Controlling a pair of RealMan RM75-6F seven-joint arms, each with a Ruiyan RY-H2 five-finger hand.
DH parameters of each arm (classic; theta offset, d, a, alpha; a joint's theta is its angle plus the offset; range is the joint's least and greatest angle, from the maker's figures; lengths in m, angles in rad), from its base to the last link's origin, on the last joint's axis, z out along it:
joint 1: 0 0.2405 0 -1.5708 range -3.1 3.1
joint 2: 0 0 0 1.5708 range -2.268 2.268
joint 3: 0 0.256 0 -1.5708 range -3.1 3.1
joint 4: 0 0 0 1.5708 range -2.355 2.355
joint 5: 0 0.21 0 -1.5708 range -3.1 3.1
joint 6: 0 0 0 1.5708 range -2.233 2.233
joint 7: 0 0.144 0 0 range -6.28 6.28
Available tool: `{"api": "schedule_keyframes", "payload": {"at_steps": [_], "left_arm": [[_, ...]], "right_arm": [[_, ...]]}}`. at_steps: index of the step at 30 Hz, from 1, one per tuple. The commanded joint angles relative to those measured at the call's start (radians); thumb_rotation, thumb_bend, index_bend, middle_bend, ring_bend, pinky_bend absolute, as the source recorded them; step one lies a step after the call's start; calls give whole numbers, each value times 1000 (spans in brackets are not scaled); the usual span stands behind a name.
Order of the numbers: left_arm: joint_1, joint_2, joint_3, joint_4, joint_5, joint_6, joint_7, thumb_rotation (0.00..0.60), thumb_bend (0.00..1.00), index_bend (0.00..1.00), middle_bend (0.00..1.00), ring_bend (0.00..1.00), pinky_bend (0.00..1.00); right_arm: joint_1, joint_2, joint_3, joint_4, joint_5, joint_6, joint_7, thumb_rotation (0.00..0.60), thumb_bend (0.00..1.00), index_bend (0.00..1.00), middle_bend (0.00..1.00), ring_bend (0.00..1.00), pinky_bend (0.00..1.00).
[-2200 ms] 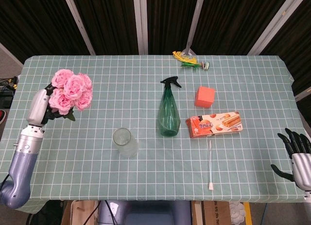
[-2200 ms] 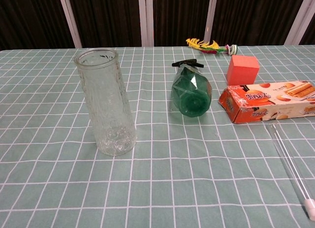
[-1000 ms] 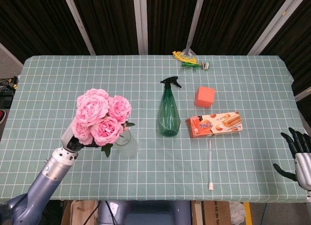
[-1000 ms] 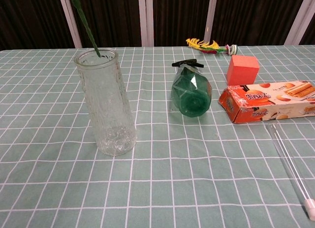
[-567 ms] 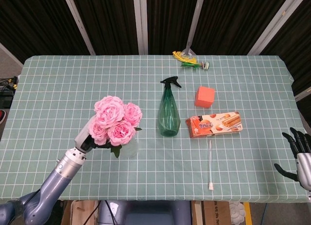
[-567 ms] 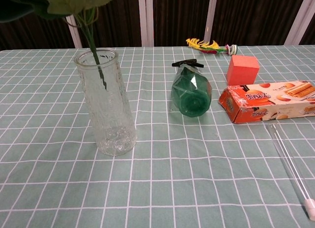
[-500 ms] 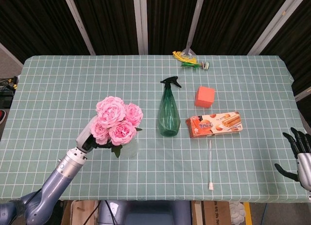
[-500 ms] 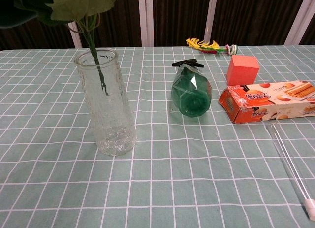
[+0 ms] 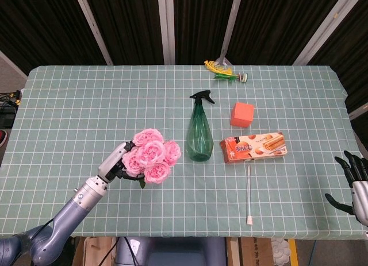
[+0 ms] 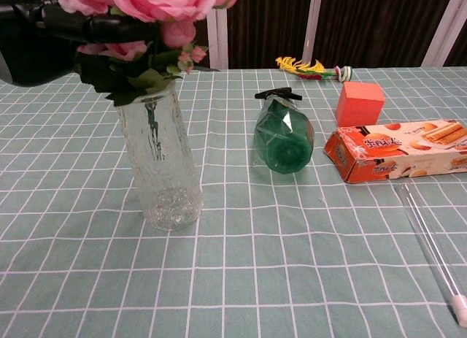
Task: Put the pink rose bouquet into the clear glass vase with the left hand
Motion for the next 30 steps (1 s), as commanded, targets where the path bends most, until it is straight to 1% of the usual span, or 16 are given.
{"api": "schedule_keyframes", "payload": {"at_steps": [1,6,10,13,15,17,18,19,20,22,23,25,26,28,30], "left_arm": [[-1,23,10,-13,9,-14,1,600,350,200,129,11,80],[23,88,24,-56,43,4,-12,600,349,189,121,9,77],[63,173,32,-113,62,36,-90,600,345,188,120,9,76],[97,232,33,-125,75,79,-121,600,340,188,120,9,76],[121,263,36,-123,86,112,-117,600,338,185,118,9,76],[144,288,44,-112,99,144,-76,600,338,182,124,11,78],[165,309,57,-103,120,171,-18,600,338,185,129,13,80],[192,328,75,-96,132,199,71,600,339,191,136,16,83],[224,339,88,-87,135,239,194,600,339,198,141,19,85],[277,327,100,-66,147,328,398,600,340,202,143,19,86],[320,294,101,-39,162,414,551,600,340,203,144,19,86],[383,238,112,6,184,526,713,600,340,205,145,20,92],[429,192,122,44,199,602,787,600,340,206,144,20,97],[493,130,144,123,200,688,856,600,340,209,144,21,105],[530,88,157,193,184,723,872,600,340,211,157,22,106]], "right_arm": [[0,0,0,-1,-1,1,-1,600,209,149,46,24,0],[-2,1,-1,-4,-5,7,-1,600,209,149,46,24,0],[-4,2,-1,-5,-6,10,1,600,209,149,46,24,0],[-4,1,-1,-6,-9,13,2,600,209,149,46,24,0],[-5,1,-1,-6,-9,14,4,600,209,149,46,24,0],[-5,1,-1,-6,-8,14,4,600,209,149,46,24,0],[-5,1,0,-6,-8,14,4,600,209,149,46,24,0],[-5,1,0,-7,-7,14,4,600,209,149,46,24,0],[-5,1,0,-8,-8,14,2,600,209,149,46,24,0],[-5,0,0,-9,-8,15,0,600,209,149,46,24,0],[-5,0,-1,-10,-10,16,-2,600,209,149,46,24,0],[-6,0,-1,-11,-12,18,-4,600,210,149,46,24,0],[-6,0,-2,-12,-13,19,-7,600,209,149,46,24,0],[-7,0,-3,-14,-19,23,-10,600,209,149,46,24,0],[-8,0,-5,-14,-23,25,-11,600,209,149,46,24,0]]}}
